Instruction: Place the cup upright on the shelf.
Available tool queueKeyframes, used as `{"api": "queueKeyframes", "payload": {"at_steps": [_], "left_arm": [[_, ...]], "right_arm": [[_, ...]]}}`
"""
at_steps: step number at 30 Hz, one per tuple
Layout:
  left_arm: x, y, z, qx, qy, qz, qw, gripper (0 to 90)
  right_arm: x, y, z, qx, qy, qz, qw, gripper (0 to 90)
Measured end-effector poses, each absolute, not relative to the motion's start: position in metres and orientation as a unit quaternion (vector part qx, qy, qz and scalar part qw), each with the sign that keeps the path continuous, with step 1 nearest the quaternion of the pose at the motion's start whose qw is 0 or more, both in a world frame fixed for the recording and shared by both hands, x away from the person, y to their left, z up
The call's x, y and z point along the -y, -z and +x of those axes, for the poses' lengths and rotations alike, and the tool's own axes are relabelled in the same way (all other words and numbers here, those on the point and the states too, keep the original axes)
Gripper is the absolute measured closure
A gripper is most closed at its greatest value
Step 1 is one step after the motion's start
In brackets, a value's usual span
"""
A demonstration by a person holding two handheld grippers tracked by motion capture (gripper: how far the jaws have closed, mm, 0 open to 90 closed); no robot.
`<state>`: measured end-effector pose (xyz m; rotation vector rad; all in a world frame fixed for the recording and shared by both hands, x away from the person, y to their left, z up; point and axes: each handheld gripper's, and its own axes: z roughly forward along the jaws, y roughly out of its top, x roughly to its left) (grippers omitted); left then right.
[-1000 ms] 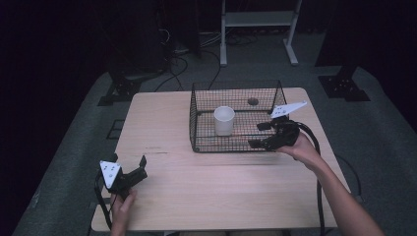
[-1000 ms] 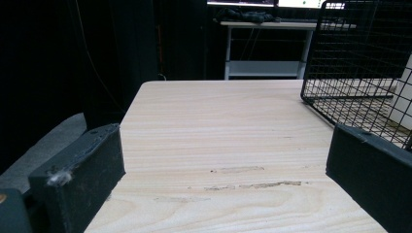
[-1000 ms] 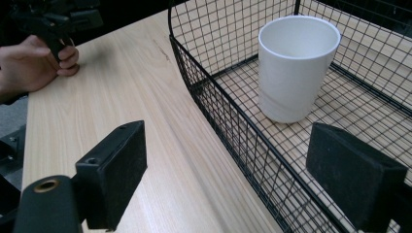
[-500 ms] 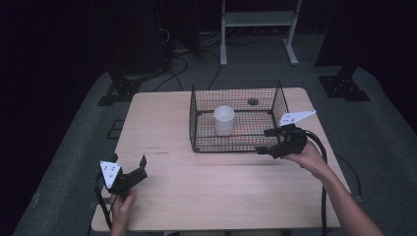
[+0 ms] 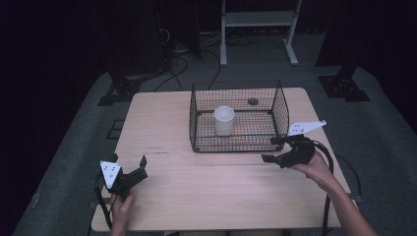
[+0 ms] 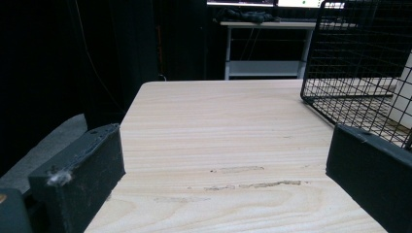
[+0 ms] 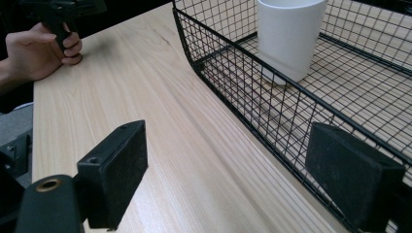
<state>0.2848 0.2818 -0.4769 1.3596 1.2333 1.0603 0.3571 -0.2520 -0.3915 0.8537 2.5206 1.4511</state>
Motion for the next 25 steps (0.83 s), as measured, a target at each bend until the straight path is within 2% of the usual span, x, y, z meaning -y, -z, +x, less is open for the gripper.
{"api": "queueKeyframes", "payload": {"at_steps": [15,21,23,25], "left_arm": [[-0.282,0.477,0.285,-0.508,-0.436,0.560,0.488,0.0],[-0.282,0.477,0.285,-0.508,-0.437,0.559,0.488,0.0],[-0.282,0.477,0.285,-0.508,-0.436,0.560,0.487,0.0],[-0.282,0.477,0.285,-0.510,-0.436,0.559,0.488,0.0]], "right_arm": [[0.261,0.415,0.335,-0.811,-0.493,0.307,0.075,14.6],[0.263,0.428,0.319,-0.807,-0.488,0.316,0.103,14.6],[0.265,0.432,0.306,-0.798,-0.490,0.325,0.132,14.5],[0.268,0.437,0.294,-0.779,-0.514,0.334,0.135,14.4]]}}
